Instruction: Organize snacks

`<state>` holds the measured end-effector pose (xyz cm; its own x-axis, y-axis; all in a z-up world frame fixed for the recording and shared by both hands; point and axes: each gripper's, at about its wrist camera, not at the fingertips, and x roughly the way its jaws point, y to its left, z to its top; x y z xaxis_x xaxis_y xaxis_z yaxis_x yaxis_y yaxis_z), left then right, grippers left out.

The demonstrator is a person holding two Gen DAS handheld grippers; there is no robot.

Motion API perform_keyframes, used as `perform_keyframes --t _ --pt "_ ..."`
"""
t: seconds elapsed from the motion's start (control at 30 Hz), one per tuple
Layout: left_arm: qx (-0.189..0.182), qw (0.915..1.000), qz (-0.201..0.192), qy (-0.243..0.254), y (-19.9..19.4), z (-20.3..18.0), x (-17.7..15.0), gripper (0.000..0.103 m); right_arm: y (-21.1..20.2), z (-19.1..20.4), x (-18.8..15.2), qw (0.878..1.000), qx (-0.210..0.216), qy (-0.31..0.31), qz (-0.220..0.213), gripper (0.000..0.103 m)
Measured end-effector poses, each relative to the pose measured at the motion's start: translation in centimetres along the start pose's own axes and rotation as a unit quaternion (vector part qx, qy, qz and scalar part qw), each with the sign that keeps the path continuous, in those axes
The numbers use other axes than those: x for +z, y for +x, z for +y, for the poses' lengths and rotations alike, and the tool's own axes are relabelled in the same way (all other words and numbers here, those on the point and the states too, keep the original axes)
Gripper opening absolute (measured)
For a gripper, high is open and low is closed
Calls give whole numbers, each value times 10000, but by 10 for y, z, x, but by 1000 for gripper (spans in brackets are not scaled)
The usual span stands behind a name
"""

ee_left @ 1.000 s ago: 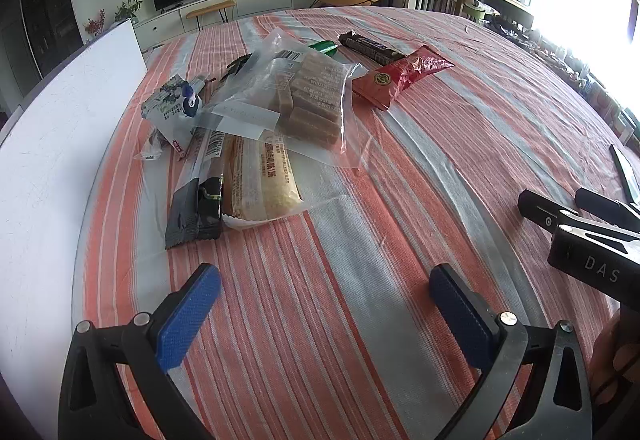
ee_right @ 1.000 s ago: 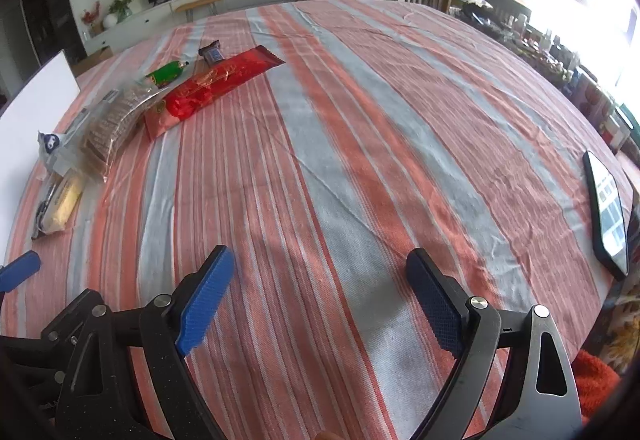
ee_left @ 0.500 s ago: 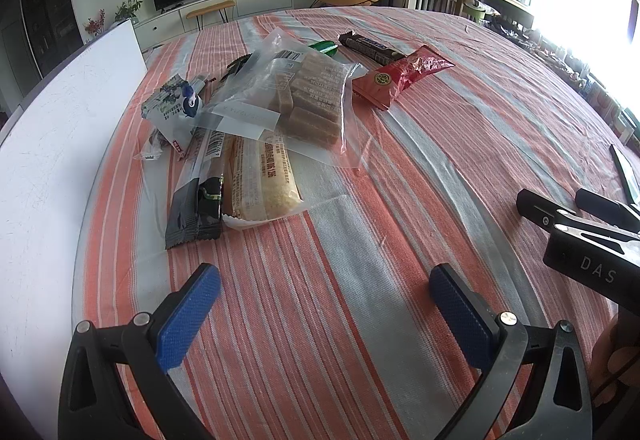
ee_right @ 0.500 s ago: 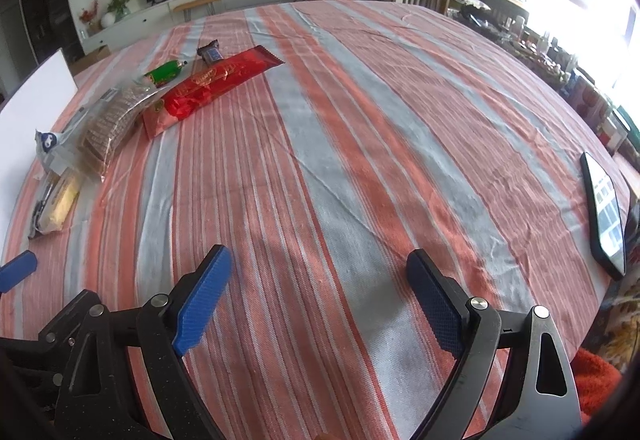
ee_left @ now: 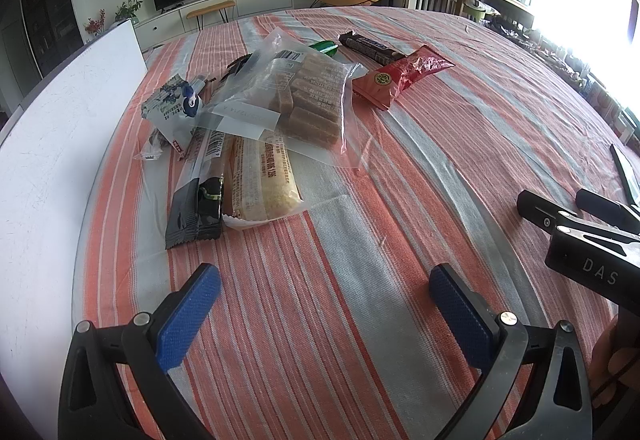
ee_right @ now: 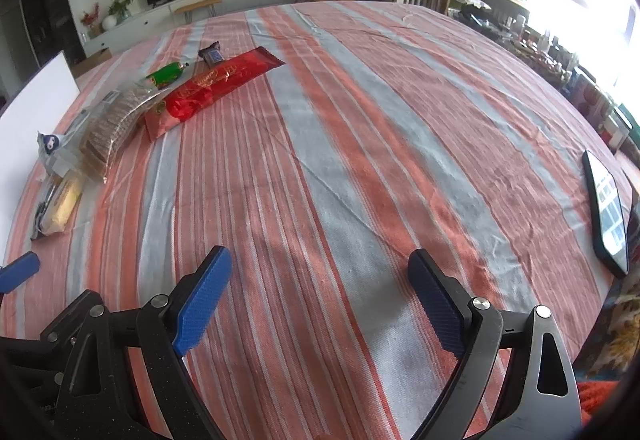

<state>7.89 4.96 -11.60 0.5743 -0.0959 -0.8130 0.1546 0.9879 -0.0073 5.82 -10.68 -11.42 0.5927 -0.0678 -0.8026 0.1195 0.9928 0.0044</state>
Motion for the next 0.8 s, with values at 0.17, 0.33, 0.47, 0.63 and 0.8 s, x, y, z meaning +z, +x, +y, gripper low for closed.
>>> perform_keyframes --t 0.17,0.33,0.47,0.63,0.8 --pt "1 10000 1 2 0 0 0 103 0 0 0 10000 1 -2 0 92" --pt "1 10000 0 2 0 0 0 103 0 0 0 10000 9 -9 -4 92" --pt "1 10000 0 2 0 0 0 103 -1 0 -1 10000 37 -19 -18 92" --pt "0 10000 0 2 0 0 0 103 -1 -1 -2 10000 37 -17 -19 92" --pt "0 10000 0 3 1 0 1 103 -1 -1 -1 10000 39 -21 -19 92"
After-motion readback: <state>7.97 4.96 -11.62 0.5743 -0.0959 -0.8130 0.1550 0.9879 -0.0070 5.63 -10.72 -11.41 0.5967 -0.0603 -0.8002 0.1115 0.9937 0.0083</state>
